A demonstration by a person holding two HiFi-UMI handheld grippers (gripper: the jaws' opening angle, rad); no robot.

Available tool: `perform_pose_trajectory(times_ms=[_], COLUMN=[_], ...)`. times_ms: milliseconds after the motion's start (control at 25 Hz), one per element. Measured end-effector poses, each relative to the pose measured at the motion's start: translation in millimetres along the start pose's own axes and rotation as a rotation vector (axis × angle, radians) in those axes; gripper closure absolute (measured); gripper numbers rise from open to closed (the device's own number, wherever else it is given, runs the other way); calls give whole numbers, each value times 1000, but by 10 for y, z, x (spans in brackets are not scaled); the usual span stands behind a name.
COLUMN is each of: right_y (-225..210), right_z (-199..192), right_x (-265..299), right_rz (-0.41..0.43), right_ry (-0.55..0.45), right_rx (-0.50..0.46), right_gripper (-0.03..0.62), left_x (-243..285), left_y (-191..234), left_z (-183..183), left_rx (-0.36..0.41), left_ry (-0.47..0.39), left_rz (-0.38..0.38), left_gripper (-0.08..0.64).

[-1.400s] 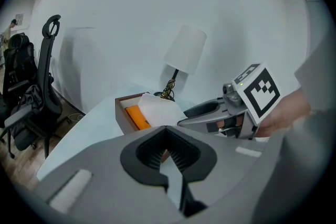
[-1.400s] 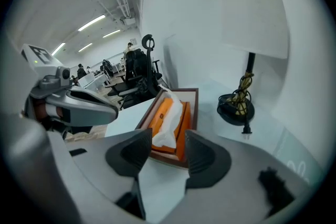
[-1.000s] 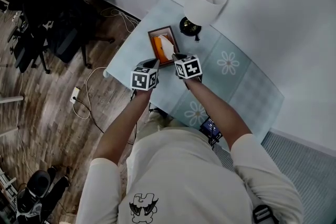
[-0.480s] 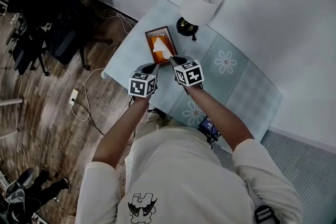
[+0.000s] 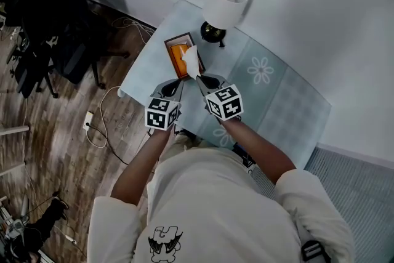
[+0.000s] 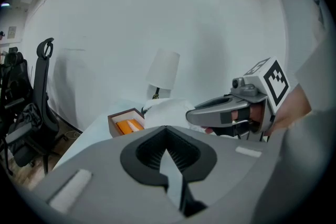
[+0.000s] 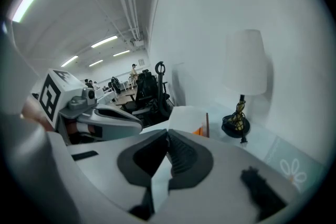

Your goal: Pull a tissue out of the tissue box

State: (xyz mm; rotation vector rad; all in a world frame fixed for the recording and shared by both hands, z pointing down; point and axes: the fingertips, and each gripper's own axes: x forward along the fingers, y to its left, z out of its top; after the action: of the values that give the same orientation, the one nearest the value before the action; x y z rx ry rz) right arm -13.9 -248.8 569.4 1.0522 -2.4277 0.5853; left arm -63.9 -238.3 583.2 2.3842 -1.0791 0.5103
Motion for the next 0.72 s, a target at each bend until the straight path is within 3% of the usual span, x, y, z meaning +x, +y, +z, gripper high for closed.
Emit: perform_pose_trajectory(times_ms=[160, 360, 720], right_y=[233, 477, 716], right_z=[193, 326, 240], right_x=[-395, -897, -1217], right_rz=[13, 32, 42], right_ry=[-76, -154, -174], right_rx=[-21, 52, 125], right_gripper=[578, 578, 578], left_x=[-228, -598, -909], left_y=[-208, -624, -829], left_z=[82, 127, 200], left_rx=[6, 69, 45], left_ry=[-45, -92, -130], left_rz=[-15, -68, -94], left_gripper=[554, 554, 554])
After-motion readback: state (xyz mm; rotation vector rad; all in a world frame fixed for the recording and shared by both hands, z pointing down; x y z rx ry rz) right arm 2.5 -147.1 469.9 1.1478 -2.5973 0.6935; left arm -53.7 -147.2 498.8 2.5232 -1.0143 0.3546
